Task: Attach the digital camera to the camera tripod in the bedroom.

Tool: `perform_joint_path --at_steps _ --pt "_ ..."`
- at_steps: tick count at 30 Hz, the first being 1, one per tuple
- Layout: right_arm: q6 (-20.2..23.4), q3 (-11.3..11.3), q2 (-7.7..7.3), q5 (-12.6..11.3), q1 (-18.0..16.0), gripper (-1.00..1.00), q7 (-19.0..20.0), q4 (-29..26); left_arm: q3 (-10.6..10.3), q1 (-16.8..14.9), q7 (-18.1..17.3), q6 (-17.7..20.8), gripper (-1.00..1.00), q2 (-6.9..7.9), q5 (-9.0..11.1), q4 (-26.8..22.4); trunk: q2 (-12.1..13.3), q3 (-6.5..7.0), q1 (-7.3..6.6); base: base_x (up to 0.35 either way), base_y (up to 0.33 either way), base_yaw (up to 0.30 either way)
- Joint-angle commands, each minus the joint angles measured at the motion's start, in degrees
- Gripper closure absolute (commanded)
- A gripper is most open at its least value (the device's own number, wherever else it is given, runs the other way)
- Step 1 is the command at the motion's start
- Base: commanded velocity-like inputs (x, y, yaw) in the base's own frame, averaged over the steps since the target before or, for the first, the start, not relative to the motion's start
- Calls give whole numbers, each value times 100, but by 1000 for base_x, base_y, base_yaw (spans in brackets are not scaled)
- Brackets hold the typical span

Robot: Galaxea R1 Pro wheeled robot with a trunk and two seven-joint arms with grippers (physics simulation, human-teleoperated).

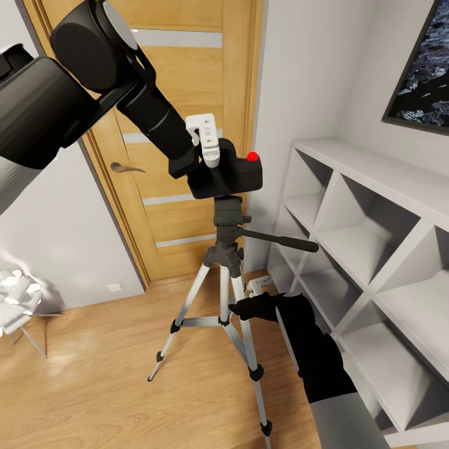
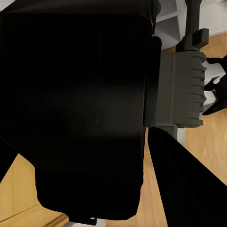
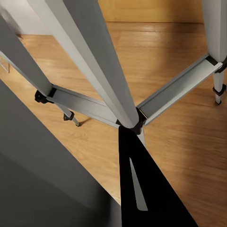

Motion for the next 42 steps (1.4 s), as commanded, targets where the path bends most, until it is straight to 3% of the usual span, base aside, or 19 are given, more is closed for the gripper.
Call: perform_joint_path --at_steps 1,5,7,11,14,17,18,19,24,37,42 --pt "-73 -13 3 533 -4 100 41 402 -13 -10 -66 47 100 3 -64 -7 -8 -11 4 0 0 0" --pt "-73 -12 3 535 -4 100 41 402 -39 -10 -70 47 100 -7 -54 -22 -8 -11 4 0 0 0" --pt "-73 -12 3 533 -4 100 41 402 -48 -10 -92 48 100 -9 53 -35 -8 -11 4 0 0 0" --pt "-73 -11 3 533 -4 100 41 402 -82 -10 -124 50 100 -8 752 -85 -8 -11 4 0 0 0" --pt "-73 -11 3 535 -4 100 41 402 -144 -10 -117 48 100 -5 1020 -101 -8 -11 4 0 0 0" --pt "-73 -11 3 536 -4 100 41 402 -304 -10 -106 53 100 -11 1136 -116 -8 -11 4 0 0 0" --pt "-73 -11 3 537 -4 100 41 402 -436 -10 32 57 100 -18 980 -123 -8 -11 4 0 0 0" --pt "-73 -11 3 537 -4 100 41 402 -433 -10 96 60 100 -20 876 -128 -8 -11 4 0 0 0" --pt "-73 -11 3 537 -4 100 44 402 -419 -10 202 63 100 -36 618 -141 -8 -11 4 0 0 0" --pt "-73 -11 3 537 -4 100 48 402 -429 -10 233 64 100 -32 502 -141 -8 -11 4 0 0 0" --pt "-73 -11 3 537 -4 100 42 402 -435 -10 239 64 100 -20 340 -142 -8 -11 4 0 0 0"
